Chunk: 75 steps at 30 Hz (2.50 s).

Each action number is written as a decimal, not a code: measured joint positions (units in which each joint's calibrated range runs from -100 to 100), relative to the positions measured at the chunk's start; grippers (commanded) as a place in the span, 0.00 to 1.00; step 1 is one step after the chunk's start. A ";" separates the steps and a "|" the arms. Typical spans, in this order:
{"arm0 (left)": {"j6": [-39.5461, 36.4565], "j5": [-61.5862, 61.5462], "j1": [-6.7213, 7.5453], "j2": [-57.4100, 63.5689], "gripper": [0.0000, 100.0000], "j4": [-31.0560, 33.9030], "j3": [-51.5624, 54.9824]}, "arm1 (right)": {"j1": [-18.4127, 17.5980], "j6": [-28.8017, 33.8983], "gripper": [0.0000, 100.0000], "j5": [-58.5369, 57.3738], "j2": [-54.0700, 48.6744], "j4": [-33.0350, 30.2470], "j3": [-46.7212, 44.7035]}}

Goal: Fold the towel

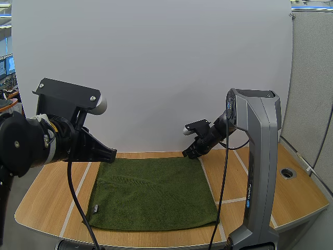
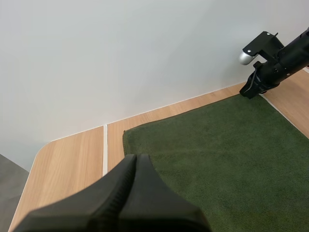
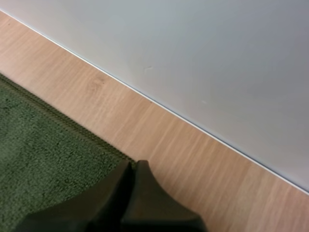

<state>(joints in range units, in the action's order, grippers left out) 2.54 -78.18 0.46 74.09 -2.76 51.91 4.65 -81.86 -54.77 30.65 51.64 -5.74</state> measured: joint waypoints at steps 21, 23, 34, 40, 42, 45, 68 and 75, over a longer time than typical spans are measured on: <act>0.00 0.00 0.00 0.00 0.00 0.00 0.00 | 1.28 0.87 0.00 -13.54 -7.63 -0.01 0.00; 0.00 0.00 0.00 0.00 0.00 0.00 0.00 | 1.36 0.87 0.00 -14.92 -7.79 -0.01 0.00; 0.00 -0.20 0.00 2.51 0.00 -0.37 0.00 | 0.42 1.16 0.00 -28.53 -8.06 0.12 0.00; 0.00 -0.71 0.00 6.56 0.00 -0.37 0.00 | -3.11 2.11 0.00 -29.57 -8.95 0.37 0.00; 0.00 -1.78 0.00 11.25 0.00 -0.37 0.13 | -6.44 3.09 0.00 -30.27 -10.62 1.37 0.00; 0.00 -5.92 0.00 12.84 0.00 -0.37 0.13 | -9.44 4.16 0.00 -28.31 -11.99 1.71 0.00; 0.00 -13.13 0.00 20.87 0.00 6.28 0.13 | -21.82 6.36 0.00 1.92 -12.63 2.19 0.00; 0.00 -13.29 -1.08 20.87 0.00 6.50 0.13 | -23.30 6.26 0.00 4.32 -12.63 2.19 0.53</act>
<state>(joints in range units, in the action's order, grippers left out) 2.54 -91.46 -0.63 94.96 3.74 52.04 -18.65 -75.61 -50.45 18.02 53.83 -5.21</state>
